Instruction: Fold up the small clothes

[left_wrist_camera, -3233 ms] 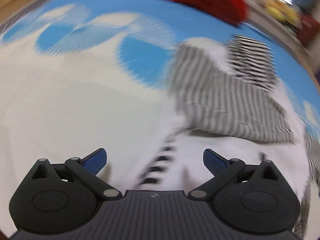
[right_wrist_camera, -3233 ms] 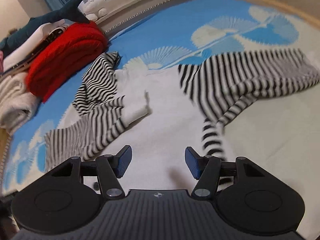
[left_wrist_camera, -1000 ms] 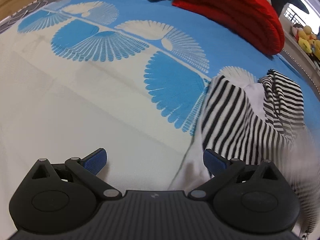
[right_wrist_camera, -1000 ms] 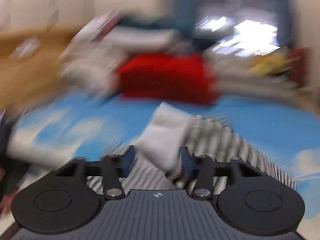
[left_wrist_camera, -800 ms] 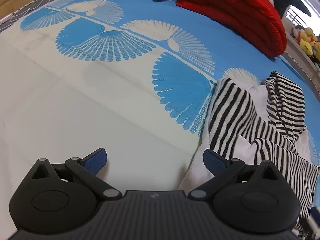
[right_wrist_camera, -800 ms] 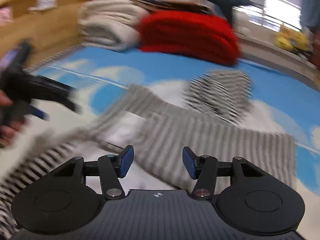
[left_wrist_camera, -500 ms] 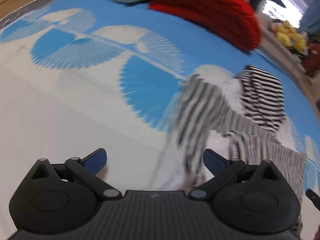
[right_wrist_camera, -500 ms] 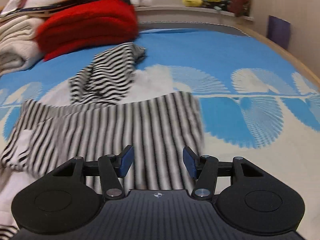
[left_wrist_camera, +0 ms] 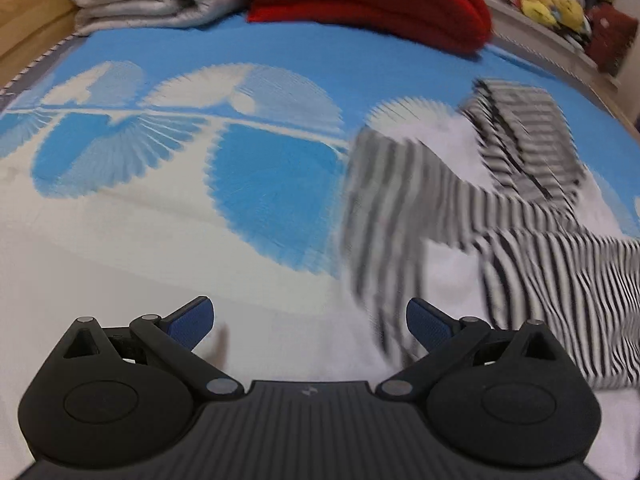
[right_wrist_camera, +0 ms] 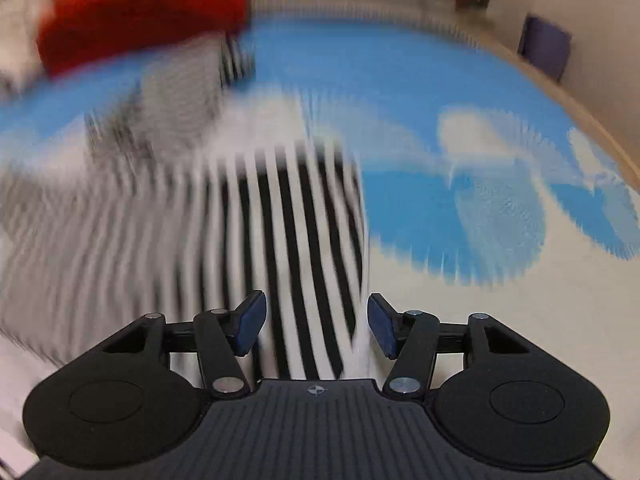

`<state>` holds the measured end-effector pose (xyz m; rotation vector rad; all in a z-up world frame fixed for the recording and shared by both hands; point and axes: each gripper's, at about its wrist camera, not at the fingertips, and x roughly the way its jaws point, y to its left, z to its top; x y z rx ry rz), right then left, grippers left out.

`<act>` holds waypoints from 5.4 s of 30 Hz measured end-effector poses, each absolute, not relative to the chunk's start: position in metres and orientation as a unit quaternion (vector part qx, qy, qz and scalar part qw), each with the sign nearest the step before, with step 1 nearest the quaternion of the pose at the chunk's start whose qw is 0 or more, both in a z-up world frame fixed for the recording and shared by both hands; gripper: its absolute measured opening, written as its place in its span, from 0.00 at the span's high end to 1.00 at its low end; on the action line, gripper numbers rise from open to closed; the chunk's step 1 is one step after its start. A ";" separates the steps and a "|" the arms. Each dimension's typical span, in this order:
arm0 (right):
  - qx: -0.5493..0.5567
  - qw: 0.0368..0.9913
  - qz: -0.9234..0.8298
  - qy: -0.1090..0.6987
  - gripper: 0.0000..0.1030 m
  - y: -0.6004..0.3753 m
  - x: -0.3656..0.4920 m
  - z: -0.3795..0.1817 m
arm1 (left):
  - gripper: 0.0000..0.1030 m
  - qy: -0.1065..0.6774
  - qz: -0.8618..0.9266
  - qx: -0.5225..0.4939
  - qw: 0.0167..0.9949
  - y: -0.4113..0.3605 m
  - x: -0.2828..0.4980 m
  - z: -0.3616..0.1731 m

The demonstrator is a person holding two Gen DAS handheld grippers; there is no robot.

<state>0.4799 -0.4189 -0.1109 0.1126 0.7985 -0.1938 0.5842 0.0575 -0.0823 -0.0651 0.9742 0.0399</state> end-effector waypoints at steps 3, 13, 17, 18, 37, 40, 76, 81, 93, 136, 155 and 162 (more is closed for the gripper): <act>0.140 0.926 -0.054 0.347 0.34 -0.433 0.494 -0.064 | 0.00 0.474 0.079 -0.049 0.875 0.097 0.592 -0.080; 0.139 0.946 -0.003 0.293 0.20 -0.335 0.745 -0.013 | 0.00 0.488 0.171 -0.087 0.852 0.179 0.599 -0.087; 0.066 0.934 -0.049 0.348 0.20 -0.271 0.826 -0.086 | 0.00 0.513 0.149 -0.079 0.842 0.184 0.604 -0.100; 0.026 0.930 -0.053 0.362 0.20 -0.255 0.840 -0.107 | 0.00 0.517 0.150 -0.081 0.839 0.185 0.605 -0.103; 0.040 0.870 0.016 0.491 0.45 -0.375 0.554 -0.064 | 0.00 0.518 0.116 -0.207 0.822 0.198 0.592 -0.092; -0.009 0.901 -0.052 0.431 0.43 -0.382 0.539 -0.045 | 0.00 0.523 0.114 -0.203 0.820 0.190 0.594 -0.093; 0.093 0.906 0.001 0.412 0.51 -0.353 0.414 -0.076 | 0.00 0.451 -0.068 -0.229 0.860 0.097 0.584 -0.051; 0.204 0.928 -0.042 0.309 0.46 -0.417 0.442 -0.055 | 0.00 0.468 -0.124 -0.183 0.856 0.035 0.607 -0.052; 0.114 0.884 0.072 0.449 0.49 -0.351 0.469 -0.101 | 0.00 0.540 -0.260 -0.076 0.797 -0.055 0.572 -0.097; 0.153 0.918 -0.051 0.362 0.22 -0.388 0.150 -0.066 | 0.00 0.527 -0.078 -0.103 0.840 0.093 0.352 -0.092; 0.156 0.936 0.013 0.316 0.23 -0.441 0.308 0.031 | 0.00 0.434 -0.129 -0.136 0.881 0.042 0.499 0.030; 0.222 0.902 0.075 0.362 0.27 -0.418 0.511 0.001 | 0.00 0.526 -0.153 -0.140 0.825 -0.035 0.643 -0.048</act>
